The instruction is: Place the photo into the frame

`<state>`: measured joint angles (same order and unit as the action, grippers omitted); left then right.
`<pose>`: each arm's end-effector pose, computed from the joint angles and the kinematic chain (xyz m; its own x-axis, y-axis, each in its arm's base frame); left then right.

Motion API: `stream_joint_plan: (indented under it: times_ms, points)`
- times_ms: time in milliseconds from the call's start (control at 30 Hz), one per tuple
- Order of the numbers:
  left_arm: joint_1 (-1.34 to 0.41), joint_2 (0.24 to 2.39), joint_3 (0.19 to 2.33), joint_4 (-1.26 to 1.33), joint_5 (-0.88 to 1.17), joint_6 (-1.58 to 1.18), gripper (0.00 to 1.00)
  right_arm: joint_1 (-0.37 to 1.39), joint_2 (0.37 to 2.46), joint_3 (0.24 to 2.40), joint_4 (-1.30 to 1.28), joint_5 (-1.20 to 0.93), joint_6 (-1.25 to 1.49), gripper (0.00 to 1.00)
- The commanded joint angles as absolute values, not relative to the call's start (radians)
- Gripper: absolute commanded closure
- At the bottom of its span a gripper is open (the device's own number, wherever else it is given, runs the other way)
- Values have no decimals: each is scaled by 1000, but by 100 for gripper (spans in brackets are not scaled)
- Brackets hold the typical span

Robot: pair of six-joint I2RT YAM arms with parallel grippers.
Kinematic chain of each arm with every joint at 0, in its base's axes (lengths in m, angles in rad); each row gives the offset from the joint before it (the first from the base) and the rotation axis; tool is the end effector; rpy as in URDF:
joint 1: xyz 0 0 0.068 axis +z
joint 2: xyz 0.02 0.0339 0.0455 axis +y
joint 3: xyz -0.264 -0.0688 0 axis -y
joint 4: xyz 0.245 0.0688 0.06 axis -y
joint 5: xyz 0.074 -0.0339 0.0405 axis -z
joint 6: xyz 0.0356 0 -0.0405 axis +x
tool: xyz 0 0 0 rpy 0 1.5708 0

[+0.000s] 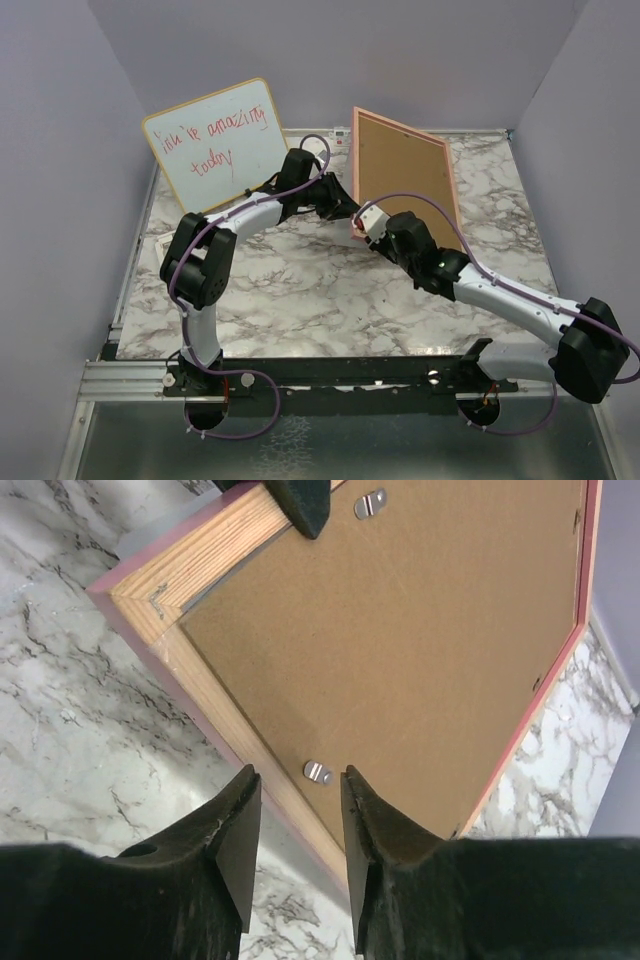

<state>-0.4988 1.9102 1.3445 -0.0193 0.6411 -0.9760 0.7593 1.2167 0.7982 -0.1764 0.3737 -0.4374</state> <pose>0.3695 -0.2255 0.2252 -0.9519 -0.2373 -0.1936 0.0585 0.4795 -0.8756 0.2015 0.1733 0.2563 -0.1896 -0.7237 -0.6636 -0.5541 0.6368 -0.5361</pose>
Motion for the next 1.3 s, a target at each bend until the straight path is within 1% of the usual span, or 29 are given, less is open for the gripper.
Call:
stream_joint_plan:
  times_ms: [0, 100, 167, 267, 367, 433, 467, 533, 600, 700, 767, 833, 933, 1033, 1133, 1267]
  points:
    - [-497, 1916, 1348, -42, 672, -934, 100, 747, 1196, 770, -11, 377, -508, 67]
    - [-497, 1915, 1351, -41, 675, -936, 100, 747, 1201, 772, 6, 357, -512, 72]
    - [-497, 1914, 1351, -41, 676, -938, 100, 747, 1200, 760, 52, 358, -518, 79]
    - [-496, 1911, 1351, -40, 676, -939, 100, 747, 1204, 735, 116, 373, -529, 84]
    - [-494, 1911, 1349, -40, 679, -937, 100, 747, 1218, 720, 169, 411, -547, 89]
    - [-493, 1909, 1345, -38, 681, -937, 99, 747, 1221, 722, 186, 439, -535, 89]
    - [-492, 1907, 1342, -33, 681, -938, 98, 747, 1221, 724, 186, 435, -527, 87]
    - [-491, 1905, 1333, -13, 687, -947, 95, 747, 1221, 732, 159, 412, -499, 77]
    - [-490, 1901, 1320, 27, 700, -969, 92, 746, 1219, 743, 124, 398, -423, 70]
    - [-488, 1892, 1301, 89, 714, -1009, 91, 746, 1197, 741, 84, 356, -331, 62]
    - [-488, 1889, 1296, 112, 726, -1024, 94, 745, 1173, 731, 80, 324, -277, 57]
    - [-488, 1882, 1290, 146, 744, -1037, 100, 744, 1158, 736, 65, 291, -228, 52]
    - [-486, 1860, 1283, 189, 755, -1034, 100, 735, 1166, 777, 12, 291, -131, 49]
    - [-482, 1835, 1300, 173, 759, -1000, 100, 721, 1204, 855, -84, 368, 22, 47]
    - [-477, 1806, 1345, 82, 758, -975, 100, 708, 1216, 927, -163, 443, 190, 45]
    - [-477, 1770, 1445, -69, 745, -947, 100, 706, 1184, 963, -197, 431, 287, 42]
